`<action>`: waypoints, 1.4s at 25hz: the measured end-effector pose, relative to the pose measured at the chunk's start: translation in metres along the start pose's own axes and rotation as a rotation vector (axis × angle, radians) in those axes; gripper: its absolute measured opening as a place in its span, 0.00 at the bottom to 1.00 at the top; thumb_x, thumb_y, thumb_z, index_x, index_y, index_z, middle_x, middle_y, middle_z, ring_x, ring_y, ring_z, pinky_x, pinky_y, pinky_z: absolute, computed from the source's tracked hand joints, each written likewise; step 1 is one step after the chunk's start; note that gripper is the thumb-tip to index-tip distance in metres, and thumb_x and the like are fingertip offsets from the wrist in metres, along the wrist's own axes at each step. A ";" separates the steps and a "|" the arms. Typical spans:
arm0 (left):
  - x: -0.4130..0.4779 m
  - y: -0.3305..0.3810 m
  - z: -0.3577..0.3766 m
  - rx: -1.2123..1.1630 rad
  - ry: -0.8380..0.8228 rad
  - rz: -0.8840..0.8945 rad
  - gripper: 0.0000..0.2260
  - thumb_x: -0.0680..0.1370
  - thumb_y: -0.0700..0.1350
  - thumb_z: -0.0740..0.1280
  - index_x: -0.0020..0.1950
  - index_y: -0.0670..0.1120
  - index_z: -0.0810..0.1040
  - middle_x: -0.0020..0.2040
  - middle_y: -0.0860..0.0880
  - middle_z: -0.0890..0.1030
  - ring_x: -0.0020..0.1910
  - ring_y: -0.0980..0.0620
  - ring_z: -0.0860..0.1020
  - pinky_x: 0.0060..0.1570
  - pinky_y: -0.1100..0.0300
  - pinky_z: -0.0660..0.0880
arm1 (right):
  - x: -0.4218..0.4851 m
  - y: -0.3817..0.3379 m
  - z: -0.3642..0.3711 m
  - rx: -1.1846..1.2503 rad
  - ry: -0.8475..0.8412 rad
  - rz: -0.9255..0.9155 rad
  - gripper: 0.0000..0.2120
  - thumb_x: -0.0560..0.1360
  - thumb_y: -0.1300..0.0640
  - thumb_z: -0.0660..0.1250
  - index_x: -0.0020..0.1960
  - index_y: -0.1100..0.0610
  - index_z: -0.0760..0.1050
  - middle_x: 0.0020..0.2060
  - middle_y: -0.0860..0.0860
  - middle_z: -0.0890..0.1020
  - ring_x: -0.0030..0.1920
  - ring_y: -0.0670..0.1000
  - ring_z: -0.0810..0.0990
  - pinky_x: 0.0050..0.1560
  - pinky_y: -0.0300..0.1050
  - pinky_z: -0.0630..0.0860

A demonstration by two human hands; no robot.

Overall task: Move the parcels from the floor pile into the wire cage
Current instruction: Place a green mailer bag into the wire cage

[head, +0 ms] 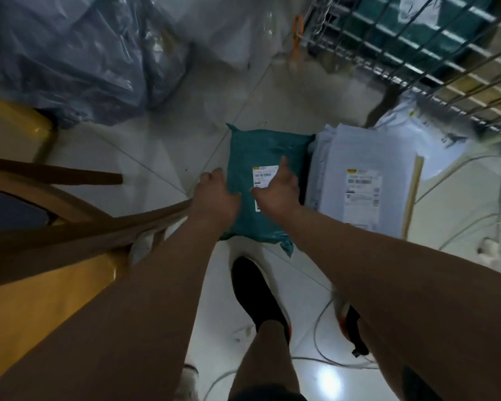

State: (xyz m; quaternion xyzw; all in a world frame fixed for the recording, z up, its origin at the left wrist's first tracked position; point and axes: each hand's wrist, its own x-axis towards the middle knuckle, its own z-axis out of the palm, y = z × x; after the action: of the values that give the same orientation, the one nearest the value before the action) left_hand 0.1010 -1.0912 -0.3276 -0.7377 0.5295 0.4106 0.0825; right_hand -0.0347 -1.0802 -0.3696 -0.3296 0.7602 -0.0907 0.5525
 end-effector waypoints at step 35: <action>0.056 -0.023 0.007 -0.291 0.233 -0.237 0.40 0.65 0.65 0.76 0.68 0.50 0.61 0.67 0.44 0.69 0.62 0.38 0.75 0.65 0.38 0.69 | 0.013 0.018 0.021 0.160 0.202 -0.017 0.54 0.60 0.36 0.81 0.76 0.51 0.57 0.69 0.52 0.67 0.69 0.57 0.68 0.69 0.55 0.70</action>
State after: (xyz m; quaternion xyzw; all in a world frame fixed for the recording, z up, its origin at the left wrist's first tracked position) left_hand 0.1225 -1.1179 -0.3778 -0.8414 0.3802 0.3819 -0.0390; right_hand -0.0254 -1.0697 -0.3966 -0.2801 0.7994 -0.1885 0.4970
